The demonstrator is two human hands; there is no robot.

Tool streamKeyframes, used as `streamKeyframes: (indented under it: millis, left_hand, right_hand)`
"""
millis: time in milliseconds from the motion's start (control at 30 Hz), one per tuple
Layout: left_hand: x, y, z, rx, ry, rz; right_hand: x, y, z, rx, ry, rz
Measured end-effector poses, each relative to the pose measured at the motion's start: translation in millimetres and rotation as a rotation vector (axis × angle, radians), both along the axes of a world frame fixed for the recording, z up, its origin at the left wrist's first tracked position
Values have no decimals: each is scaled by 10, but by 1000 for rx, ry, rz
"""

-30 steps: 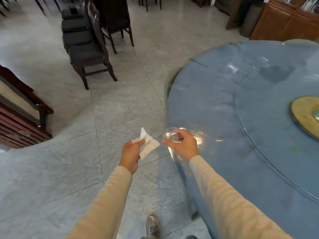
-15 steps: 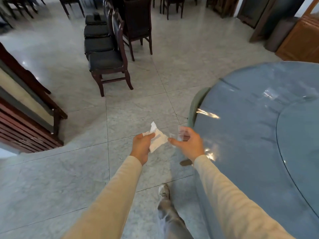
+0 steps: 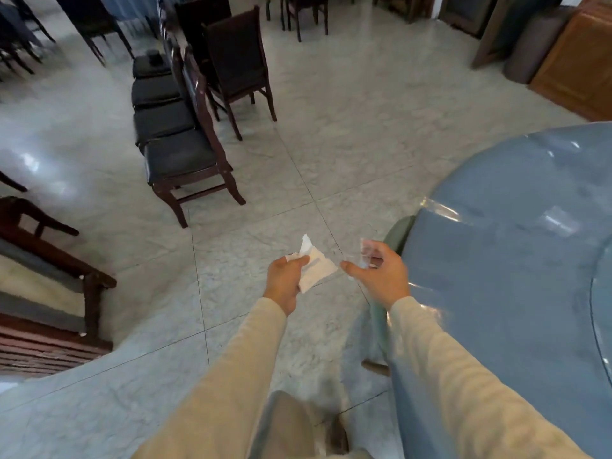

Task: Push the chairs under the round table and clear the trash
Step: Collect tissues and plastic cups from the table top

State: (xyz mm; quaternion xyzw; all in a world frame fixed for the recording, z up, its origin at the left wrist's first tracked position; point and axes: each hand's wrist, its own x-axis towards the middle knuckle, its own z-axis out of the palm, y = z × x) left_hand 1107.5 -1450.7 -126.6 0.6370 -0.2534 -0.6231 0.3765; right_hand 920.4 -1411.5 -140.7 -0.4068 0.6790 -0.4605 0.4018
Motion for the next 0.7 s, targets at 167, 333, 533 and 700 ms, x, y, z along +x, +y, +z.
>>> streamKeyframes:
  millis: [167, 333, 533, 700]
  left_hand:
    - [-238, -1023, -124, 10, 24, -79]
    - [-453, -2190, -146, 1, 98, -150]
    - [-850, -3429, -109, 25, 70, -297]
    - [-1558, -4051, -79, 40, 73, -468]
  right_hand:
    - [-216, -849, -90, 14, 36, -90]
    - [-369, -1803, -140, 25, 41, -215]
    - [-628, -2692, -38, 9, 52, -398]
    - [-1118, -3035, -6, 35, 53, -557]
